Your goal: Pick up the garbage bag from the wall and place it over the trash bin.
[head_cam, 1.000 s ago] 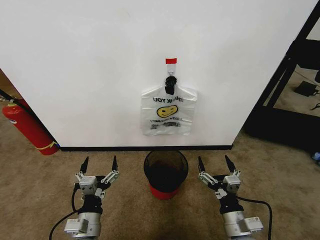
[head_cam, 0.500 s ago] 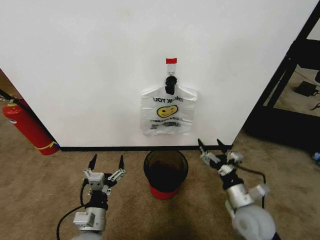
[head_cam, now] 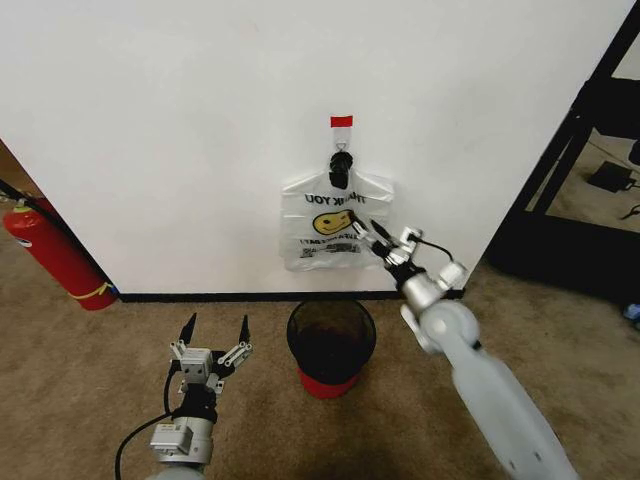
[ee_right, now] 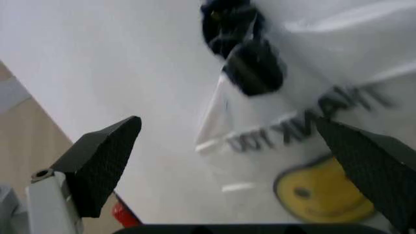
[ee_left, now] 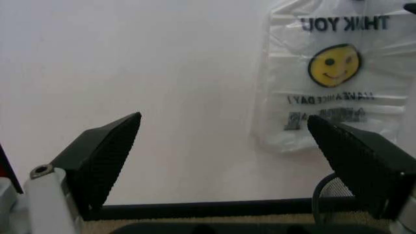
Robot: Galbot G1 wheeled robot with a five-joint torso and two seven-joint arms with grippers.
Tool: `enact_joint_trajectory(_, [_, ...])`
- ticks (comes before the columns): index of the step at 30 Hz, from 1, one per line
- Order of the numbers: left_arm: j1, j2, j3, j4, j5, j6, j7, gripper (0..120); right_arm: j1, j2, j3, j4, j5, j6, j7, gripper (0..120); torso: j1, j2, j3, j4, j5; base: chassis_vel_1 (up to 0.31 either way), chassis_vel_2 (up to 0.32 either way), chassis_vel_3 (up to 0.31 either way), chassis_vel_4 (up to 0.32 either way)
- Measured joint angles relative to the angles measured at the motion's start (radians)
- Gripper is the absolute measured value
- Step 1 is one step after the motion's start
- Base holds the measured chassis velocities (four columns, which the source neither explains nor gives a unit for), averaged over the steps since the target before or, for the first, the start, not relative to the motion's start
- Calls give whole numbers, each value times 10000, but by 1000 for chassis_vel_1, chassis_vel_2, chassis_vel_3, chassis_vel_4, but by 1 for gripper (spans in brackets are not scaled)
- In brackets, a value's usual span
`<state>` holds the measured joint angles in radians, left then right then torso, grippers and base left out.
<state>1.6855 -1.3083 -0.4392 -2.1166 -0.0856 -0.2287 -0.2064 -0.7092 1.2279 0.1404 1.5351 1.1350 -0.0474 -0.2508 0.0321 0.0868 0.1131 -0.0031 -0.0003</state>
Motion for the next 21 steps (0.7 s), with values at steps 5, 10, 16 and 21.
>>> enact_joint_trajectory(5, [-127, -32, -8, 181, -7, -5, -23, 100, 865, 333, -239, -1032, 193, -63, -161, 100, 0, 0, 0, 0, 0, 0, 0, 0, 0])
enact_joint_trajectory(10, [-183, -70, -13, 272, -9, -9, -28, 100, 1269, 509, -358, -1554, 344, -113, -355, 100, 0, 0, -1, -2, 0, 0, 0, 0, 0])
enact_joint_trajectory(16, [-256, -40, -127, 335, -57, -20, -41, 100, 1534, 924, -314, -1943, 362, -146, -448, 100, -1, 0, -1, 0, 2, 0, 0, 0, 0])
enact_joint_trajectory(21, [-282, -63, -152, 338, -60, -20, -59, 100, 1697, 1034, -321, -2128, 426, -153, -485, 100, -1, 0, -1, -1, 2, 0, 0, 0, 0])
